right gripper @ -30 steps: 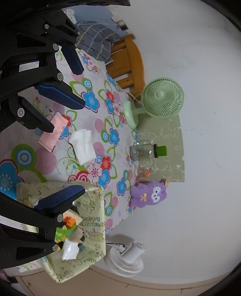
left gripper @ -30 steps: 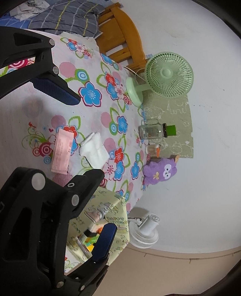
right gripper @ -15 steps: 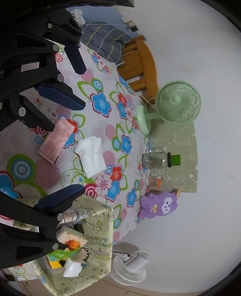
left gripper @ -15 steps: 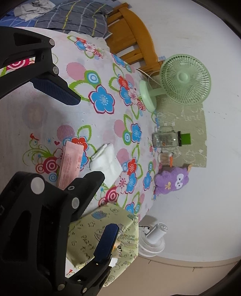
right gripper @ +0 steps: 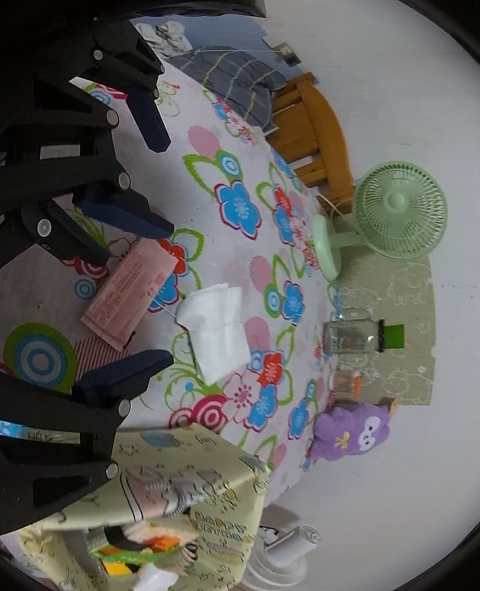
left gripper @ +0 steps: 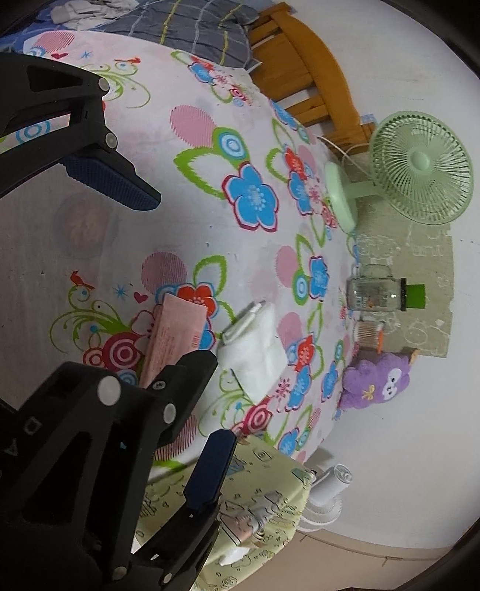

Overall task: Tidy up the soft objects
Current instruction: 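Lower the right tool over the pink strip and close on it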

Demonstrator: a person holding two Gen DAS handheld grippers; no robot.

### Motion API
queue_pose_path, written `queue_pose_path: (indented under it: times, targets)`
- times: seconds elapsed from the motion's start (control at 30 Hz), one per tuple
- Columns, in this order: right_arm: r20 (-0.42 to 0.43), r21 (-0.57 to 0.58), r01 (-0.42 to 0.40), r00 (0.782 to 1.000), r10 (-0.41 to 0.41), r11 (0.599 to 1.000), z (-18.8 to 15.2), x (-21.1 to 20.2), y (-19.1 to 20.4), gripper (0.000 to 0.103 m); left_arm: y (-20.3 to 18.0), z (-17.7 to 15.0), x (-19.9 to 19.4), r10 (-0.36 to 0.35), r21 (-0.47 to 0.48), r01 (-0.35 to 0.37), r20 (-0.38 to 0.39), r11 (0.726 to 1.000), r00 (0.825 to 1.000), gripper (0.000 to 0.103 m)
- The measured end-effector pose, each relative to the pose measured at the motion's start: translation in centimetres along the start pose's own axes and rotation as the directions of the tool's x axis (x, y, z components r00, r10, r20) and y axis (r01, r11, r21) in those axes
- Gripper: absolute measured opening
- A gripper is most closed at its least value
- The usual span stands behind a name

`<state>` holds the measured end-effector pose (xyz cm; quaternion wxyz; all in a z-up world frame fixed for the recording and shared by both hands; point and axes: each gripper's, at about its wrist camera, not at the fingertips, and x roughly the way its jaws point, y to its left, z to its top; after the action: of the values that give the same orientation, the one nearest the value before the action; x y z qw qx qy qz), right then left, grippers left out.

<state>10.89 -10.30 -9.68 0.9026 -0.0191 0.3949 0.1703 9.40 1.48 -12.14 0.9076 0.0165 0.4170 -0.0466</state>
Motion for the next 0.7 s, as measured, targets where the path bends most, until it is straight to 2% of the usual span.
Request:
queue_pose_path:
  times: [0.5,0.7]
  targets:
    - [-0.075,0.045,0.074,0.995,-0.070,0.996,-0.6,3.5,-1.9,0.042,-0.4,-0.1,2.6,-0.004,0.000,0.004,-0.049,1.000,0.999,0.097]
    - [-0.105,0.048,0.101,0.990,-0.095,0.994,-0.9,4.4,-2.3,0.042,-0.6,-0.3,3.3,-0.004,0.002,0.004,-0.068,1.000,0.998,0.097]
